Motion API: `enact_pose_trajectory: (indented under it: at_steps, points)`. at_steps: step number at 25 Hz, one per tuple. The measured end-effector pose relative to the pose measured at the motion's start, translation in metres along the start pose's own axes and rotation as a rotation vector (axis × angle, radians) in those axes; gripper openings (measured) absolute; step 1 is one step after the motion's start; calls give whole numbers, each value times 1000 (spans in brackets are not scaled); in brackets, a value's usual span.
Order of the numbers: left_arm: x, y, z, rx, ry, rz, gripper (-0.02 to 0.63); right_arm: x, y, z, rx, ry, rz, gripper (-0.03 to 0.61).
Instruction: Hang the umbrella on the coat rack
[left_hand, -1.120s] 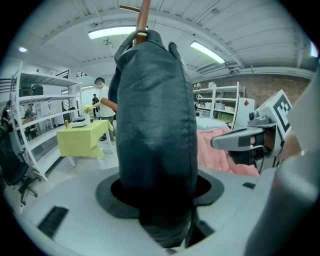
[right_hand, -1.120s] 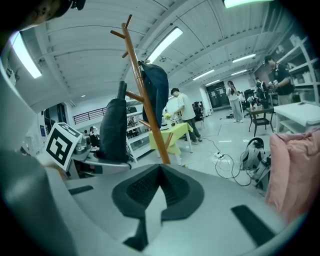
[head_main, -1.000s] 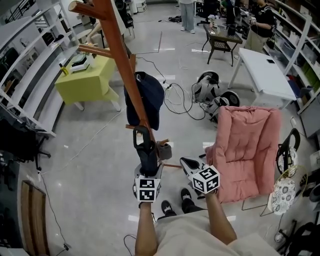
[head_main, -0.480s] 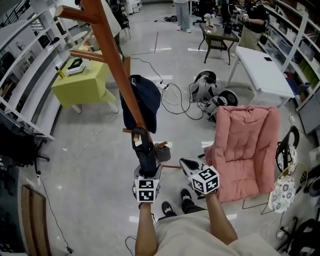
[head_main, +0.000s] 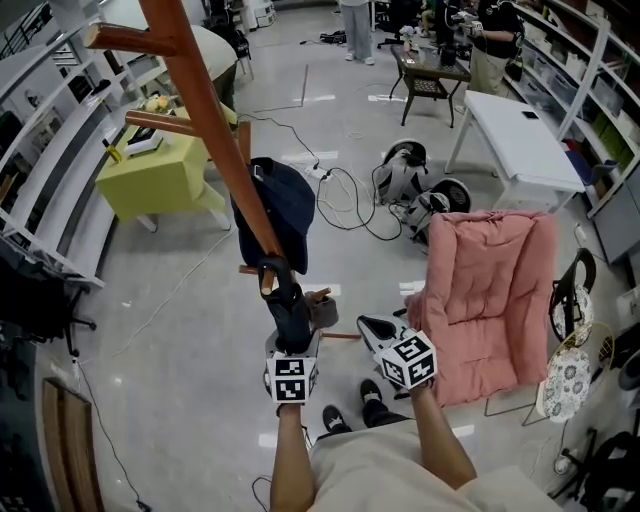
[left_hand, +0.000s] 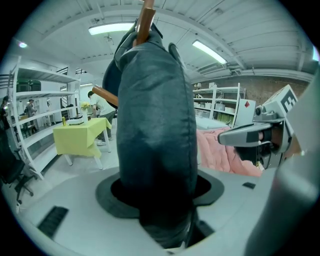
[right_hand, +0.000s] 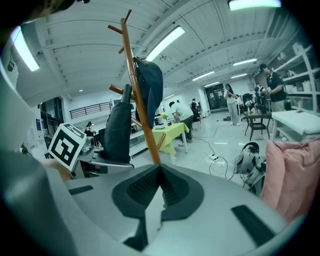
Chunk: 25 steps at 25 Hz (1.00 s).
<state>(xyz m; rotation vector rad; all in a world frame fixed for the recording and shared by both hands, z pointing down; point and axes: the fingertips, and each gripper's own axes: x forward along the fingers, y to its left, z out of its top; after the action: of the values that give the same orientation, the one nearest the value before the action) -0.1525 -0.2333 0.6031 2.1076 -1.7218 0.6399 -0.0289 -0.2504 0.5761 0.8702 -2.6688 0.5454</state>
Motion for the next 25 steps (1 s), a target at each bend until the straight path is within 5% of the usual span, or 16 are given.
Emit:
enact_pose_trajectory:
  at_steps: [25]
  points:
    - [28, 7, 2, -7, -41, -9, 273, 6, -3, 0, -47, 37, -35, 5]
